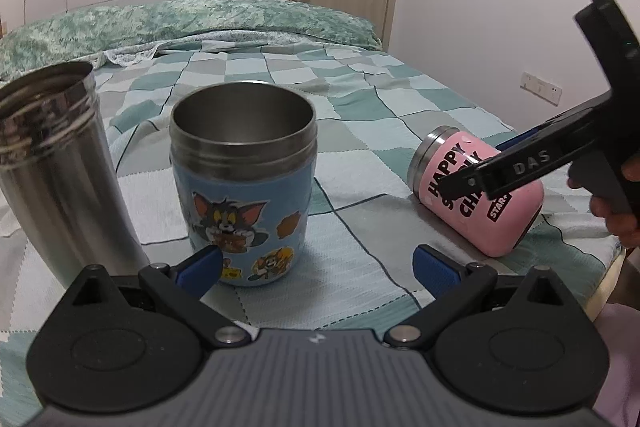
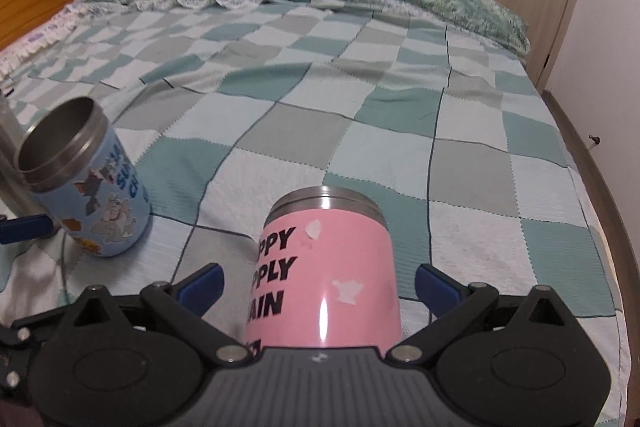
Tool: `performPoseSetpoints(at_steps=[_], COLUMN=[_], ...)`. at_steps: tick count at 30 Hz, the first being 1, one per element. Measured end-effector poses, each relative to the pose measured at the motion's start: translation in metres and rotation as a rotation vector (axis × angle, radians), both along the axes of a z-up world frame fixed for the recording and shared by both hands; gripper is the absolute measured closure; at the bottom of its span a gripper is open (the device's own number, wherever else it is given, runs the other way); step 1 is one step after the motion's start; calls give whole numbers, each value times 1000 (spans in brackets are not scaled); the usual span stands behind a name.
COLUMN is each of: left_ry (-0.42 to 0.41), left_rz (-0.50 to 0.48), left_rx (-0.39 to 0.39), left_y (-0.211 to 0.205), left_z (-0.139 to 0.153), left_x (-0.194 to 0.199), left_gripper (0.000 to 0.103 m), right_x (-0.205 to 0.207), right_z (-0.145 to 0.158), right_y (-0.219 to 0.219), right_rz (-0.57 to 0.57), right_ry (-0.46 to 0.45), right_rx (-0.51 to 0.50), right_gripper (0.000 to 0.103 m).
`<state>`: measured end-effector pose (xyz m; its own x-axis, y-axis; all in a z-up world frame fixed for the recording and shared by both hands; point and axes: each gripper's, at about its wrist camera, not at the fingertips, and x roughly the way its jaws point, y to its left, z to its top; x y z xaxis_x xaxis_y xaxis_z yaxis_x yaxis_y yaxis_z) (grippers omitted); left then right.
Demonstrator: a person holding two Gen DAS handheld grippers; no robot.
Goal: Flip cup upright
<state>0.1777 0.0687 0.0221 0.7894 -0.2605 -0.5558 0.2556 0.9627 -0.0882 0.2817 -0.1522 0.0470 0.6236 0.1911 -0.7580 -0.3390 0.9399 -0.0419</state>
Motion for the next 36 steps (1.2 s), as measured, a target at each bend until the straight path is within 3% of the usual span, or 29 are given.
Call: performPoseSetpoints(at_steps=[10, 19, 25, 32, 36], left_ry=[22, 22, 18, -10, -13], left_rz=[46, 51, 55, 73, 100], left_rx=[-18, -11, -12, -22, -36], left_y=[6, -2, -2, -2, 2], left_z=[-4, -2, 1, 10, 12], left_x=[4, 4, -3, -16, -16], left_gripper=[0, 0, 0, 0, 0], right_x=[28, 36, 4, -45, -53], right_z=[-19, -17, -5, 18, 24], right_y=[6, 1, -16, -22, -9], right_rz=[15, 47, 52, 83, 101], right_ry=[87, 144, 16, -270, -391], right_rx=[-36, -10, 100, 175, 198], right_gripper=[19, 19, 20, 20, 20])
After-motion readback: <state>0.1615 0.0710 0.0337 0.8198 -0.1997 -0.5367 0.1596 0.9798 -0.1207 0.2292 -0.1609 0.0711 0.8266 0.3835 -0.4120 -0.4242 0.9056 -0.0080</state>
